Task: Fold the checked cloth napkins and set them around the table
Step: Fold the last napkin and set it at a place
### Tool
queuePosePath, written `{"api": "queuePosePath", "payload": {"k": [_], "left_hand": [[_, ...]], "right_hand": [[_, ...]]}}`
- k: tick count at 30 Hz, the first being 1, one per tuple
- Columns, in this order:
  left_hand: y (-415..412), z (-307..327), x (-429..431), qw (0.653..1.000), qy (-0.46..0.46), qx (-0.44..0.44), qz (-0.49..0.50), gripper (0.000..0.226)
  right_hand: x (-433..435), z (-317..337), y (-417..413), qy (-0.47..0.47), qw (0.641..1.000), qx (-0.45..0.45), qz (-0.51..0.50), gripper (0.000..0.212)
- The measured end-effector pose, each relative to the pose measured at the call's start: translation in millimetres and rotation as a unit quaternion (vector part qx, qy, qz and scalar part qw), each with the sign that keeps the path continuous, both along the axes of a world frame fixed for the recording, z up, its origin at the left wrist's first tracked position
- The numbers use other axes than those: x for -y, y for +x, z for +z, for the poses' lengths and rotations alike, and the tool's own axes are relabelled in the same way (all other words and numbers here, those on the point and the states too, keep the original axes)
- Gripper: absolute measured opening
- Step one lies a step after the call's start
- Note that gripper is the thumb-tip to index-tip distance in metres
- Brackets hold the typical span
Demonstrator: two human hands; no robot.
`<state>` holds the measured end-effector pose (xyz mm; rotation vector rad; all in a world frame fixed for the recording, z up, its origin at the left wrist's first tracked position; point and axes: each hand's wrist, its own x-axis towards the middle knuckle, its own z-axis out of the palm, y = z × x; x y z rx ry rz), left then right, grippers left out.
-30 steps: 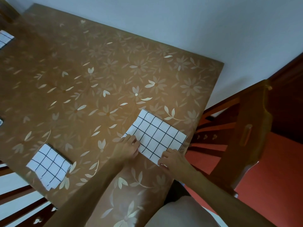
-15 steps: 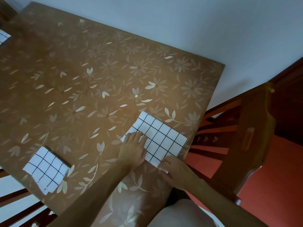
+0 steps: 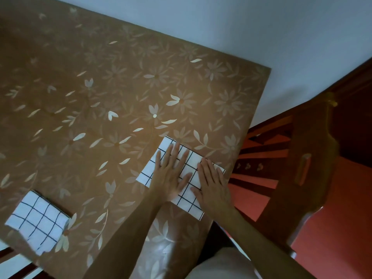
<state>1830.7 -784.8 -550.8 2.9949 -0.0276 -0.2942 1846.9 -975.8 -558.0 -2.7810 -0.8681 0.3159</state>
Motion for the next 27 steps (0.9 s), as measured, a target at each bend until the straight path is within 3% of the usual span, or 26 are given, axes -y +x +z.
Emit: {"api": "queuePosePath", "payload": {"k": [11,15,17,21,24,27], "left_hand": [[2.2,-1.9,-12.5,0.999,0.02,0.0,0.027,0.078],[-8.6,7.2,0.2,0.997,0.015,0.015,0.071,0.08],[-23.2,12.6,17.0,0.998,-0.01,0.037,0.048,0.074],[-55.2,17.9,57.4,0.997,-0.071,0.021,0.007,0.065],[-68.8,19.6,74.7,0.996,-0.07,-0.028,0.038,0.066],[-78.9,20.4,79.3,0.997,-0.051,-0.031,0.054,0.067]], "right_hand": [[13.9,9.1,-0.1,-0.034,0.998,-0.03,-0.039,0.077],[8.9,24.6,8.6,0.032,0.995,-0.043,-0.081,0.058],[7.0,37.1,20.2,0.049,0.99,-0.048,-0.123,0.049],[12.4,52.5,40.3,0.008,0.981,-0.066,-0.181,0.042],[20.1,53.6,46.5,-0.041,0.98,-0.08,-0.177,0.036],[26.9,54.2,48.3,-0.024,0.972,-0.139,-0.191,0.032]]}}
